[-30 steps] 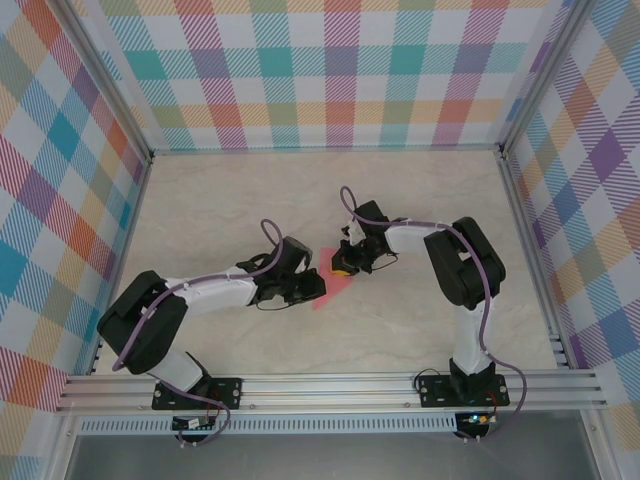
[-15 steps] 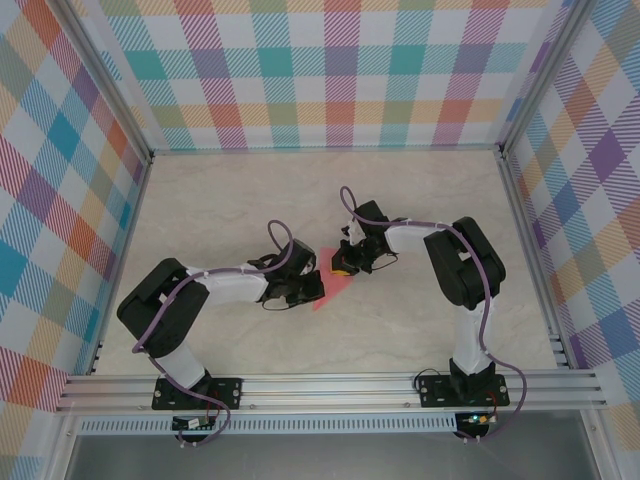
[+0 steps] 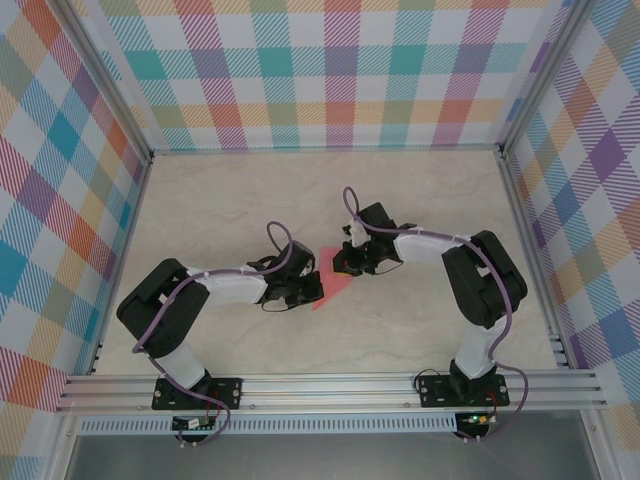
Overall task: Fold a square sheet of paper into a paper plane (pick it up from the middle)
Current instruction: Fourth fold the wing at the center of the table.
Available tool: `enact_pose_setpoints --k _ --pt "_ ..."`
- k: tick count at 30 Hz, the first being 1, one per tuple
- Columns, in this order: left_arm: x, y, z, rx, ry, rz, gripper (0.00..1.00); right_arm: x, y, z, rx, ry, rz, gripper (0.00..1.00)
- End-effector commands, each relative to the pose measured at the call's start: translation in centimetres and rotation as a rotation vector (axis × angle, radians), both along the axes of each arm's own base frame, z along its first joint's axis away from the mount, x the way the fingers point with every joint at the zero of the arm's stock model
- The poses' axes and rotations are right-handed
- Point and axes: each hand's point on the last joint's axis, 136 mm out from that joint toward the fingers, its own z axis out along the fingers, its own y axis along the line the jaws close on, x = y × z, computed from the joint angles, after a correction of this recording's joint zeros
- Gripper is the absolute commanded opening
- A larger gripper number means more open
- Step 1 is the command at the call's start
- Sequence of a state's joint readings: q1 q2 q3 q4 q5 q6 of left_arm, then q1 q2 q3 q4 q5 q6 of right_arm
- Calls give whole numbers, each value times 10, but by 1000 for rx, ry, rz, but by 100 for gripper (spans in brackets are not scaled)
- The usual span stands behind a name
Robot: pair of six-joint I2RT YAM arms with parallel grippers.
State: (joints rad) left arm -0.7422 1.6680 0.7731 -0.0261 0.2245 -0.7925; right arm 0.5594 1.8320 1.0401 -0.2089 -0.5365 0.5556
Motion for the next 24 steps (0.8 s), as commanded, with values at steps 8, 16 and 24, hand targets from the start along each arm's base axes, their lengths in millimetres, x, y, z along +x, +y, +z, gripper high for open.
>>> enact_pose_setpoints --k 8,16,24 --pt "-30 27 -32 118 102 4 0 -21 22 -21 9 24 125 4" --pt "-27 20 -22 81 88 -6 0 -17 16 -41 -63 45 107 3" --pt "-4 -11 28 -106 -60 -21 3 -17 15 -39 -64 43 113 3"
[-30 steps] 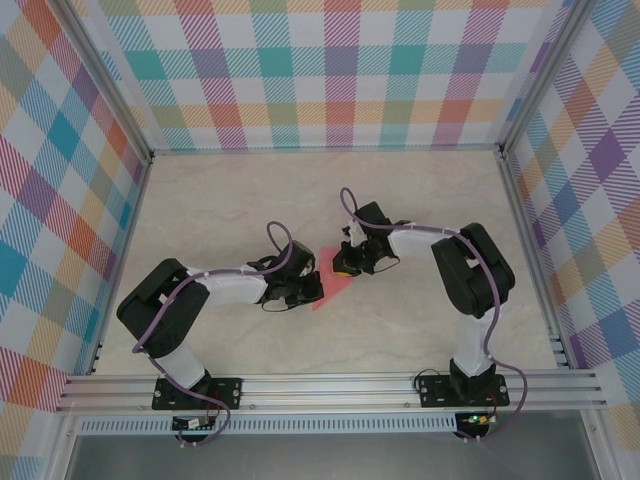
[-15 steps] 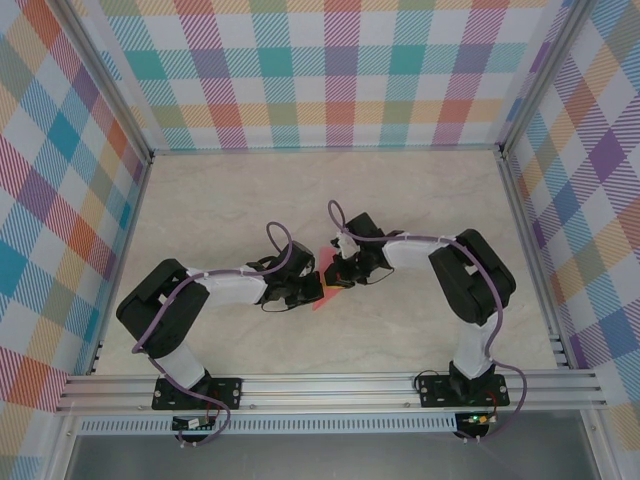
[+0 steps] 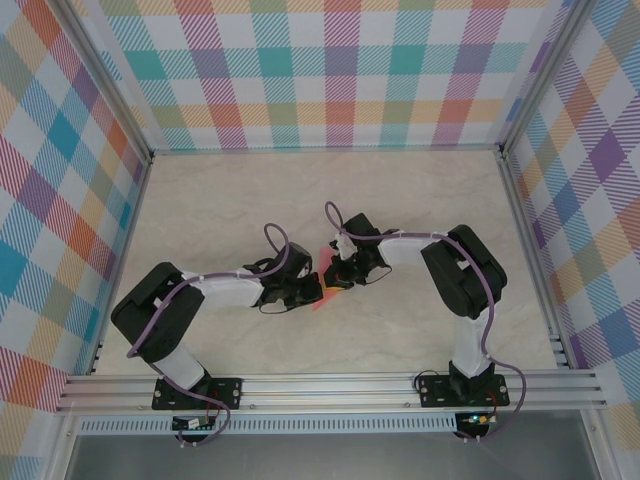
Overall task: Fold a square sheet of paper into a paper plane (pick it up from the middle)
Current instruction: Fourth fold the wing at the center of the table.
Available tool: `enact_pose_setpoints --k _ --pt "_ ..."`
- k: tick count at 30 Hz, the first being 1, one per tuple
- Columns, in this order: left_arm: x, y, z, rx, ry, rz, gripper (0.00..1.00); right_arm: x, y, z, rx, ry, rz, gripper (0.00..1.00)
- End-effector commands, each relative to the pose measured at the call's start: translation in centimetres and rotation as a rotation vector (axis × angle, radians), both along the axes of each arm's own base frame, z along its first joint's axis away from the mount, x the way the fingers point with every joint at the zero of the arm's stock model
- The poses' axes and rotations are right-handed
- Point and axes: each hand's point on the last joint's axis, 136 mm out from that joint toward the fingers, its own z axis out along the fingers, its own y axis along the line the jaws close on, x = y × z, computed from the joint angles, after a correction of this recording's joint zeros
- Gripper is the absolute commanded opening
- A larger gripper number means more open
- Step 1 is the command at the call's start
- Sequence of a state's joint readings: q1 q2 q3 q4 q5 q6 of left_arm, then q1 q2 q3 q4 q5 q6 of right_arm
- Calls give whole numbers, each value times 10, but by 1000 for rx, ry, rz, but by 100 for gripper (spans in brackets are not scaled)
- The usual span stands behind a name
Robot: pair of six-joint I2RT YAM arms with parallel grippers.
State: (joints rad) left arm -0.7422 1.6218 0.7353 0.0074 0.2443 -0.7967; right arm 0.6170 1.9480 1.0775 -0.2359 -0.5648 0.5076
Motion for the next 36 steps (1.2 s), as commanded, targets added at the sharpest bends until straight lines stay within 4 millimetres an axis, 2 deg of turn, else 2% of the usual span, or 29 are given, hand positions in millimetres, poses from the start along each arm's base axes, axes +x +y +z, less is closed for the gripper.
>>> enact_pose_setpoints --k 1,6,11,16,25,36 --pt "2 -11 20 -67 -50 -10 4 5 -2 -6 -27 -24 12 3" --pt "-3 -2 -3 -8 -2 0 3 6 0 -5 -19 -20 13 3" --pt "-20 14 -28 53 78 14 1 7 -1 -5 -24 -24 15 3" --pt "-34 30 -42 102 132 35 0 14 -5 -8 -33 -34 7 3" --pt "-44 37 -48 132 169 32 0 53 -26 -20 -54 -59 -61 2" --pt "-48 40 -50 143 187 30 0 108 -64 -28 -89 -104 -163 2"
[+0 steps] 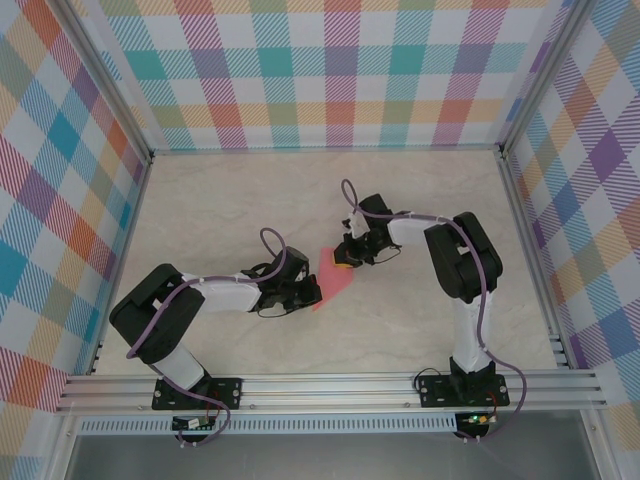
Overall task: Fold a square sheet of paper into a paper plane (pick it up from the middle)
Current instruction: Fourth fold the wing at the center of the table.
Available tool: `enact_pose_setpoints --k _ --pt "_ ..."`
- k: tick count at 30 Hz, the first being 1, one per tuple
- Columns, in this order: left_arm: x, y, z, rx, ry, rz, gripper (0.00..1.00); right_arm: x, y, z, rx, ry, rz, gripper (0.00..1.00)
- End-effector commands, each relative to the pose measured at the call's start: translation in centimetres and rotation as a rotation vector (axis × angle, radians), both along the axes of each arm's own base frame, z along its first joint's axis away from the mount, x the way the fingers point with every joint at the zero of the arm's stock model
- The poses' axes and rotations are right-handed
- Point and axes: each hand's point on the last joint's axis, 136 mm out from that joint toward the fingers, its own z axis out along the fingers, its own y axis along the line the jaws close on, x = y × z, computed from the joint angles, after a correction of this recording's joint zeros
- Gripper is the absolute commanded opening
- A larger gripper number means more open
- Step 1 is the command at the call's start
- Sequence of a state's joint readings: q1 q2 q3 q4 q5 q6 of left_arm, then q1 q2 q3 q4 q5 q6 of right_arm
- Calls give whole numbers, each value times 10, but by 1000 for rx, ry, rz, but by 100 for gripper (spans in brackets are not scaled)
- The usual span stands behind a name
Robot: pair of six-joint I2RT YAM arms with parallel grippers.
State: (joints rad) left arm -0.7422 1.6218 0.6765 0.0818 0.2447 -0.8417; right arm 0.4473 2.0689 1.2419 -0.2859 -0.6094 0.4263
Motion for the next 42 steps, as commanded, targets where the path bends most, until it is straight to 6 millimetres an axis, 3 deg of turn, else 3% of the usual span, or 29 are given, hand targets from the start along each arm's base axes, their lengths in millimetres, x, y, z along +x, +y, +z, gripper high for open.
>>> enact_pose_setpoints --k 1,9,14,17,19,23,28,31,35,42 --pt "-44 36 -41 161 177 -9 0 36 -38 -28 -132 -70 -81 2" --pt "-45 36 -40 159 177 -12 0 78 -62 -25 -137 -102 -177 2" --pt "-42 33 -36 152 165 -22 0 100 -65 -4 -143 -147 -211 2" --pt "-32 24 -25 126 134 -32 0 103 -65 16 -128 -170 -226 5" --pt "-22 13 -9 91 92 -37 9 97 -66 29 -116 -176 -243 10" --pt "3 -7 37 8 -28 -38 23 66 -70 49 -67 -158 -268 31" --pt "28 4 71 35 -150 29 38 23 -69 62 16 -96 -309 48" --pt "40 22 77 74 -191 97 50 1 -62 60 37 -45 -323 55" --pt "48 38 77 94 -202 152 63 -18 -37 56 61 -15 -274 56" --pt "45 48 62 78 -162 191 73 -26 -9 38 48 25 -220 49"
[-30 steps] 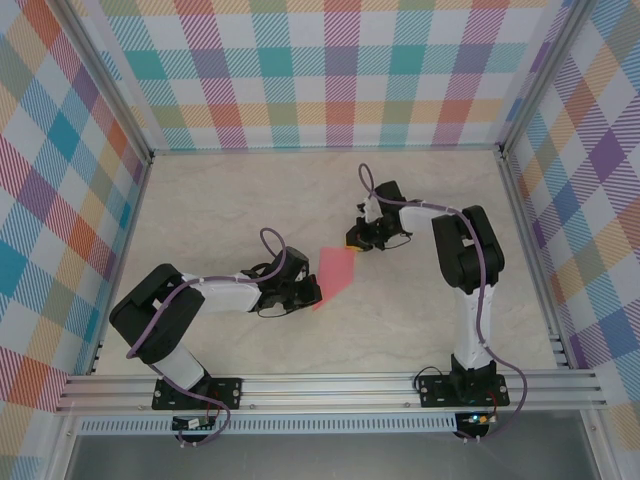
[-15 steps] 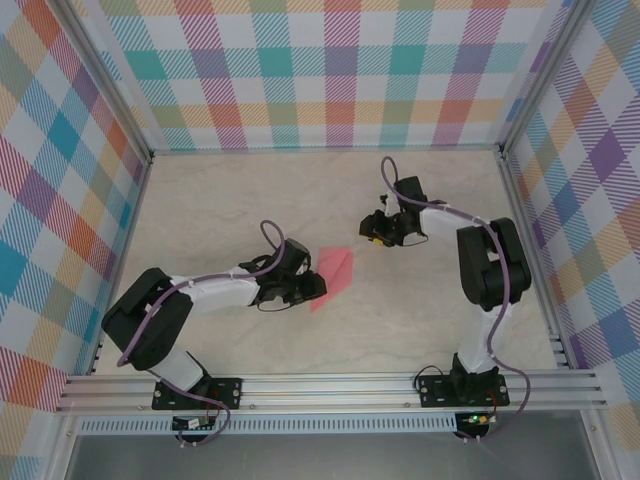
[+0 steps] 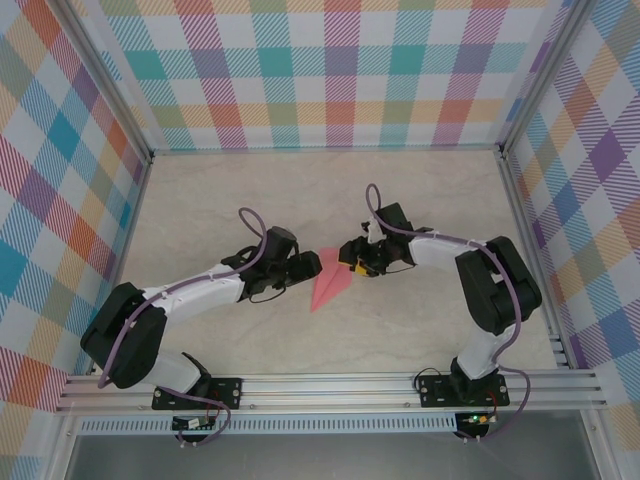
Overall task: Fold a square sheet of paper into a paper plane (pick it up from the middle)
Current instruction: Fourth fold the wing at the center of the table, then pick up the paper from the center of the table.
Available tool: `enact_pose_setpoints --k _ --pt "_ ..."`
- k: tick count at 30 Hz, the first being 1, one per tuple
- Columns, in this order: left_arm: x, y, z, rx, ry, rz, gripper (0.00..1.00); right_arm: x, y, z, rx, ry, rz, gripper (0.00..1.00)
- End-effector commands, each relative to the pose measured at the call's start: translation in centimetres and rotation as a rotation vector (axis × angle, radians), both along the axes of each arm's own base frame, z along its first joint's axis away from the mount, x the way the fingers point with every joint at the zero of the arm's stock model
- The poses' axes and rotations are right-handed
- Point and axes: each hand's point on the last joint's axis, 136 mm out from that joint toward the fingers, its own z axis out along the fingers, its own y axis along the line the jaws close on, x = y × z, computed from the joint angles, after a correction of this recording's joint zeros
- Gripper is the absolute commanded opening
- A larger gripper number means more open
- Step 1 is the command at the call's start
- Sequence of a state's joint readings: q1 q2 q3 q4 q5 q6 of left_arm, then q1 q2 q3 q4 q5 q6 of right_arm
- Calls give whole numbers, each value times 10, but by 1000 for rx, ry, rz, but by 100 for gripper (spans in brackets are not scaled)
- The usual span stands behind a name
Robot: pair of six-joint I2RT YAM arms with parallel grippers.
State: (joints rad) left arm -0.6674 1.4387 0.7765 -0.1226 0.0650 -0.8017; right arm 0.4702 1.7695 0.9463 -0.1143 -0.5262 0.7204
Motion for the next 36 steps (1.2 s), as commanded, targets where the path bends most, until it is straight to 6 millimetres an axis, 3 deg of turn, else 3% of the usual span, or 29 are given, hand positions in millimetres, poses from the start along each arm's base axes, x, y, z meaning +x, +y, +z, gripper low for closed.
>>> enact_pose_setpoints --k 1,14,25,32,36 --pt "0 11 -7 -2 16 42 74 10 11 0 23 4 -3 48" --pt "1 16 -20 -58 78 70 76 12 38 -8 58 20 78 44" --pt "5 21 -29 -148 128 100 82 -2 54 -6 145 7 159 41" --pt "7 15 -25 -220 120 62 89 -6 56 -18 136 -6 181 24" --pt "9 16 -19 -267 112 62 97 0 58 -4 157 -62 173 10"
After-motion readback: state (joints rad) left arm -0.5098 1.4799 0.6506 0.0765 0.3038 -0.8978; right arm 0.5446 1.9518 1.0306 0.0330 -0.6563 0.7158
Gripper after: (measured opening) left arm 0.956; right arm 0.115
